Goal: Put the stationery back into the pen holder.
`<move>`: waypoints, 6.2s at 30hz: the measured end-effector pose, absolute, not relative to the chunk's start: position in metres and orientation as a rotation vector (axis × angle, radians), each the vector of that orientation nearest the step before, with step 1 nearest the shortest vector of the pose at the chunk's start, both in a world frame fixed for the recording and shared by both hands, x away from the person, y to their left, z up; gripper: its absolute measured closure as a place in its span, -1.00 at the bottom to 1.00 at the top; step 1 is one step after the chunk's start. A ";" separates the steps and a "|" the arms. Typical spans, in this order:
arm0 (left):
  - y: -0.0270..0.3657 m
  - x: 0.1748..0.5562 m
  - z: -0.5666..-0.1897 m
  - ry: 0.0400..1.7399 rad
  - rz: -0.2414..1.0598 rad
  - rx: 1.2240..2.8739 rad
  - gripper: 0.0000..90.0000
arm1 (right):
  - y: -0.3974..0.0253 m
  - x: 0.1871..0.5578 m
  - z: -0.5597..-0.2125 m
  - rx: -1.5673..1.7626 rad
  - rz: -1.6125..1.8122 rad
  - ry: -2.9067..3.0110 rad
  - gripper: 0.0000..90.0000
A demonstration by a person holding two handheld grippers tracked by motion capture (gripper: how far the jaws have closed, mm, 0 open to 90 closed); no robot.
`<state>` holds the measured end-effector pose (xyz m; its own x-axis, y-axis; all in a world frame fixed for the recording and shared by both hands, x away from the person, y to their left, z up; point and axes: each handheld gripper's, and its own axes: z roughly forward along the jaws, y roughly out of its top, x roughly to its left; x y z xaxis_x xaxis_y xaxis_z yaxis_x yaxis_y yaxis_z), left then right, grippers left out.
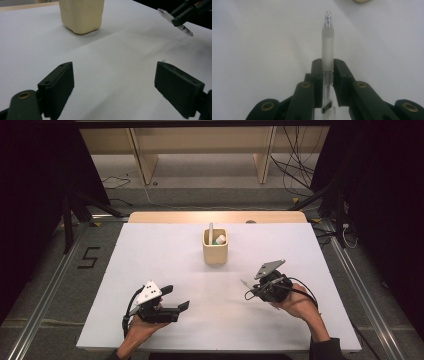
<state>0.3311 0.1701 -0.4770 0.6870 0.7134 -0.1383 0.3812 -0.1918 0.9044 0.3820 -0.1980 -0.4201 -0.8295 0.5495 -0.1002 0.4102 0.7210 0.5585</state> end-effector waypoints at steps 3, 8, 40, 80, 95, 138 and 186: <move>0.170 0.331 -0.477 0.870 0.379 1.806 -0.65 | -0.199 0.382 -0.417 0.788 0.861 2.619 0.77; 0.170 0.331 -0.477 0.869 0.379 1.808 -0.65 | -0.200 0.383 -0.415 0.840 0.989 2.532 0.77; 0.172 0.332 -0.477 0.875 0.383 1.798 -0.65 | -0.199 0.406 -0.396 1.085 1.481 2.072 0.77; 0.172 0.332 -0.477 0.876 0.385 1.791 -0.65 | -0.159 0.453 -0.366 1.104 1.576 1.994 0.77; 0.173 0.332 -0.477 0.875 0.381 1.789 -0.65 | -0.135 0.478 -0.351 1.111 1.591 1.999 0.77; 0.172 0.331 -0.476 0.869 0.381 1.787 -0.65 | -0.088 0.530 -0.356 1.181 1.493 1.998 0.77; 0.172 0.331 -0.476 0.867 0.385 1.786 -0.65 | -0.079 0.531 -0.393 1.183 1.411 2.057 0.77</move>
<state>0.3307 0.1720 -0.4760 0.6837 0.7154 -0.1441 0.3725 -0.1723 0.9119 0.5313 -0.0792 -0.3926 -0.5742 0.8056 0.1456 0.4256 0.1419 0.8937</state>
